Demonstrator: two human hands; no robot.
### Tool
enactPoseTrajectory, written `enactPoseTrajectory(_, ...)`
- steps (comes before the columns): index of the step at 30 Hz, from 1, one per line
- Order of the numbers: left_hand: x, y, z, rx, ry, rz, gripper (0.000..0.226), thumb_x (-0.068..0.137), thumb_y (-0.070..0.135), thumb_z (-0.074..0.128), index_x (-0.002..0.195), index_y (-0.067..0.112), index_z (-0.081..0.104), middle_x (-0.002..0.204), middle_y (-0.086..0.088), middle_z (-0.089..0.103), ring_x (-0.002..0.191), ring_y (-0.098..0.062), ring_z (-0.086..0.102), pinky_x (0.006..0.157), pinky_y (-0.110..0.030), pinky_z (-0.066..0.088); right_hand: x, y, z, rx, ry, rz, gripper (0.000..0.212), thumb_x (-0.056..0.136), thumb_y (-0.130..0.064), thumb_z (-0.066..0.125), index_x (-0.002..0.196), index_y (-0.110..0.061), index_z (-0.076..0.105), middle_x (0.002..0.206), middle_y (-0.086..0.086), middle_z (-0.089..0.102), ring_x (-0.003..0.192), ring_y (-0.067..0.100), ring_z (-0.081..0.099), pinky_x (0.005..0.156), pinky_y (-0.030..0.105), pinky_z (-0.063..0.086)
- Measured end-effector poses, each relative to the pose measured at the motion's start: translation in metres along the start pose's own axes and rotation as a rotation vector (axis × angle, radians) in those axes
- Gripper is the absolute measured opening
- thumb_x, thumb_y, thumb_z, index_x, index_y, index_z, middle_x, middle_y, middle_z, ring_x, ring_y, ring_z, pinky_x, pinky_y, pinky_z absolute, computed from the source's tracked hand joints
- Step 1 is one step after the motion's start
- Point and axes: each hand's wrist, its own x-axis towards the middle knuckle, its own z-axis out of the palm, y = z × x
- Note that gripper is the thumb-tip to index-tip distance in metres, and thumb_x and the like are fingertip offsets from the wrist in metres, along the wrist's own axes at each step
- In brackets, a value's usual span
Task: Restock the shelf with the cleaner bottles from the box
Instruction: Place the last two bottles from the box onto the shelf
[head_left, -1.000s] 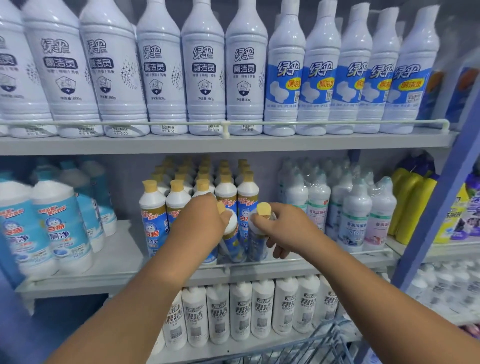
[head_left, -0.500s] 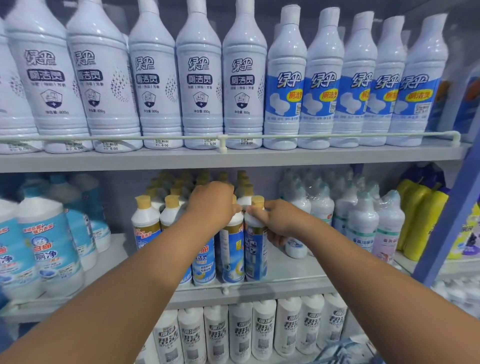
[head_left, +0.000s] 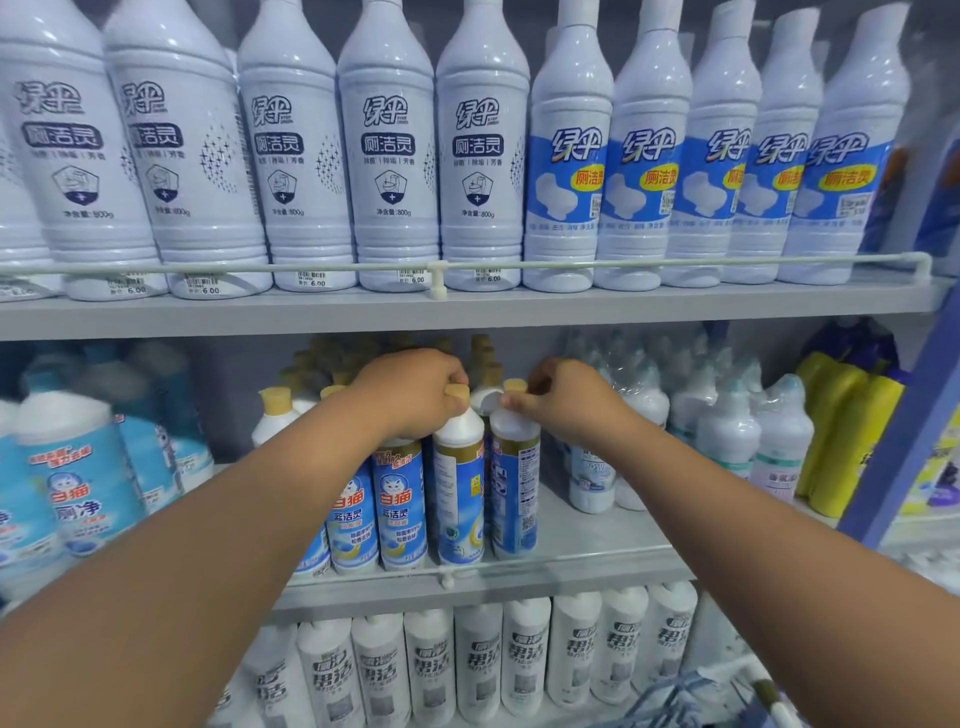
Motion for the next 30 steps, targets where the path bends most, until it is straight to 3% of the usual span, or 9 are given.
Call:
enactPoseTrajectory(3,0.001,-0.002,0.001,0.046,-0.002,0.013,0.028,0.092,0.042,0.058,0.118,0.033,0.063,0.121,0.005,0.064,0.104,-0.020,0.060,0.082,-0.032,0.048,0.001,0.000,0.001,-0.019,0.023,-0.020,0.037,0.087,-0.048,0.071,0.100,-0.014,0.066,0.100,0.005,0.070,0.086,0.020,0.060,0.062,0.028,0.044)
enactPoseTrajectory(7,0.003,-0.006,-0.001,0.014,-0.065,0.040,0.033,0.096,0.037,0.055,0.129,0.032,0.058,0.132,0.003,0.059,0.113,-0.021,0.057,0.094,-0.036,0.048,0.002,-0.005,0.001,-0.062,0.008,-0.005,0.054,0.079,-0.060,0.074,0.103,-0.012,0.066,0.096,0.006,0.069,0.089,0.023,0.064,0.075,0.037,0.054)
enactPoseTrajectory(14,0.003,-0.012,-0.005,-0.060,-0.143,0.071,0.033,0.098,0.029,0.051,0.130,0.031,0.057,0.136,0.002,0.055,0.116,-0.019,0.054,0.100,-0.037,0.046,0.003,-0.006,-0.002,-0.062,0.004,-0.027,0.042,0.080,-0.051,0.076,0.092,-0.011,0.072,0.089,0.006,0.072,0.083,0.023,0.068,0.074,0.038,0.056)
enactPoseTrajectory(17,0.000,-0.012,-0.003,-0.084,-0.087,0.072,0.035,0.093,0.033,0.057,0.128,0.036,0.059,0.135,0.007,0.057,0.115,-0.017,0.055,0.096,-0.035,0.048,0.003,-0.010,-0.004,-0.013,-0.060,-0.032,0.036,0.083,-0.045,0.075,0.097,-0.012,0.073,0.090,0.005,0.074,0.083,0.022,0.070,0.075,0.037,0.057)
enactPoseTrajectory(19,-0.002,-0.010,0.002,-0.049,0.013,0.027,0.042,0.085,0.049,0.064,0.124,0.035,0.061,0.129,0.008,0.061,0.111,-0.018,0.058,0.087,-0.034,0.050,0.002,-0.013,-0.003,-0.050,-0.074,-0.059,0.032,0.087,-0.041,0.070,0.101,-0.012,0.073,0.093,0.005,0.072,0.084,0.023,0.067,0.070,0.032,0.053)
enactPoseTrajectory(21,-0.002,-0.007,0.007,0.003,0.074,-0.030,0.044,0.077,0.063,0.069,0.103,0.028,0.062,0.107,0.005,0.066,0.095,-0.019,0.060,0.073,-0.032,0.047,0.001,-0.017,-0.001,-0.071,-0.077,-0.065,0.030,0.090,-0.037,0.066,0.105,-0.012,0.072,0.098,0.006,0.072,0.086,0.022,0.064,0.068,0.031,0.049)
enactPoseTrajectory(23,0.000,-0.007,0.010,-0.020,0.099,-0.042,0.040,0.075,0.062,0.072,0.093,0.029,0.059,0.092,0.005,0.063,0.086,-0.018,0.059,0.068,-0.031,0.043,0.001,-0.019,0.001,-0.061,-0.061,-0.048,0.037,0.087,-0.042,0.069,0.104,-0.009,0.072,0.100,0.010,0.072,0.087,0.025,0.064,0.069,0.034,0.051)
enactPoseTrajectory(26,0.001,-0.009,0.010,-0.067,0.107,-0.023,0.038,0.077,0.056,0.074,0.101,0.027,0.065,0.093,0.007,0.062,0.087,-0.018,0.059,0.070,-0.030,0.045,0.002,-0.022,0.003,-0.036,0.012,-0.022,0.050,0.079,-0.052,0.077,0.097,-0.005,0.073,0.093,0.014,0.073,0.088,0.028,0.067,0.074,0.041,0.056)
enactPoseTrajectory(30,0.002,-0.014,0.008,-0.050,0.081,-0.001,0.028,0.080,0.052,0.073,0.096,0.032,0.062,0.101,0.004,0.067,0.089,-0.019,0.059,0.071,-0.030,0.045,0.004,-0.022,0.001,-0.041,-0.008,-0.054,0.035,0.083,-0.042,0.077,0.097,-0.010,0.074,0.097,0.008,0.074,0.090,0.025,0.068,0.074,0.036,0.056)
